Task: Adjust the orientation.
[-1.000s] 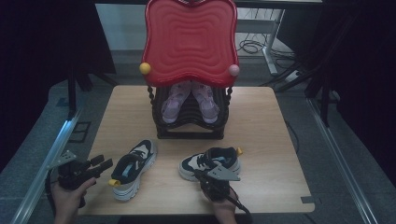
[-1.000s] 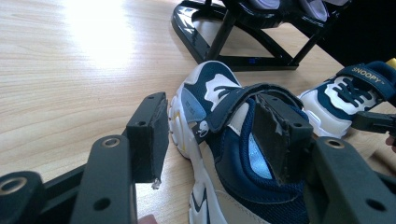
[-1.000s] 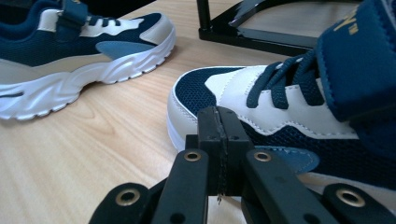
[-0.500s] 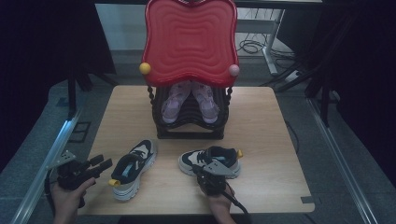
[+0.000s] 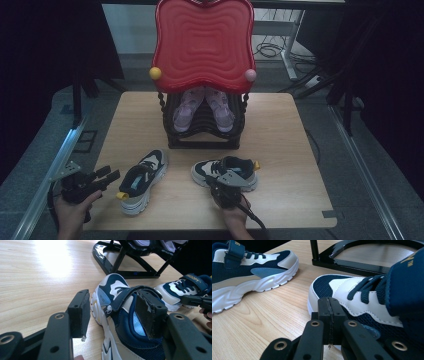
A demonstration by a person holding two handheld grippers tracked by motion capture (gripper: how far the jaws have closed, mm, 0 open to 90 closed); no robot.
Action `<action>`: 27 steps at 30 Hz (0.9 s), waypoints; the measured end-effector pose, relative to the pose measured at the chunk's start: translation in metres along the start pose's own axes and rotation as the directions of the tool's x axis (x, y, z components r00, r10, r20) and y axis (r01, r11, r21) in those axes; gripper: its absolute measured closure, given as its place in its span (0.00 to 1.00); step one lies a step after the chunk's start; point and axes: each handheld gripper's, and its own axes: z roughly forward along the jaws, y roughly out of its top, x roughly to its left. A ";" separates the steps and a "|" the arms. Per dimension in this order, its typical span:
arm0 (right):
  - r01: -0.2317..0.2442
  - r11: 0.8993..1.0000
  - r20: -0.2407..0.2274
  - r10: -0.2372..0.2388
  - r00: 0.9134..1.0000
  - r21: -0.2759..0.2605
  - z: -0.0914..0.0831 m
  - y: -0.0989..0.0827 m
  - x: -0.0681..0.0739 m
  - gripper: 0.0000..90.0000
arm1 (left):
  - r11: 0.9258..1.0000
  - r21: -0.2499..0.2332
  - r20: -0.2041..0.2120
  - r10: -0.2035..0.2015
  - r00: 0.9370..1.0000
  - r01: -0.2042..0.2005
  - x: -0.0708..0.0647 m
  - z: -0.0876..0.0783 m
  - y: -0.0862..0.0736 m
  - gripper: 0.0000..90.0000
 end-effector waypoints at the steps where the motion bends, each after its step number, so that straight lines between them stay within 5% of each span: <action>1: 0.001 1.000 -0.002 -0.001 1.000 0.001 0.000 0.000 0.000 1.00 | 1.000 -0.001 -0.001 0.000 1.000 0.000 0.000 0.000 0.000 0.51; 8: 0.018 0.999 -0.022 -0.019 1.000 -0.028 -0.017 0.004 -0.004 1.00 | 1.000 -0.001 -0.001 0.000 1.000 0.000 0.001 0.000 0.000 0.51; 15: -0.020 0.997 -0.042 0.017 0.999 -0.070 -0.051 0.015 -0.021 1.00 | 1.000 -0.007 -0.003 0.001 1.000 -0.001 0.000 0.000 0.000 0.51; 19: -0.005 0.996 -0.025 0.003 1.000 -0.093 -0.071 0.024 -0.034 1.00 | 1.000 -0.004 -0.003 0.003 1.000 -0.003 -0.001 0.001 0.000 0.51; 27: -0.049 0.987 0.041 0.056 0.998 -0.153 -0.092 0.033 -0.070 1.00 | 1.000 0.000 0.000 0.003 1.000 -0.003 -0.001 0.002 -0.001 0.51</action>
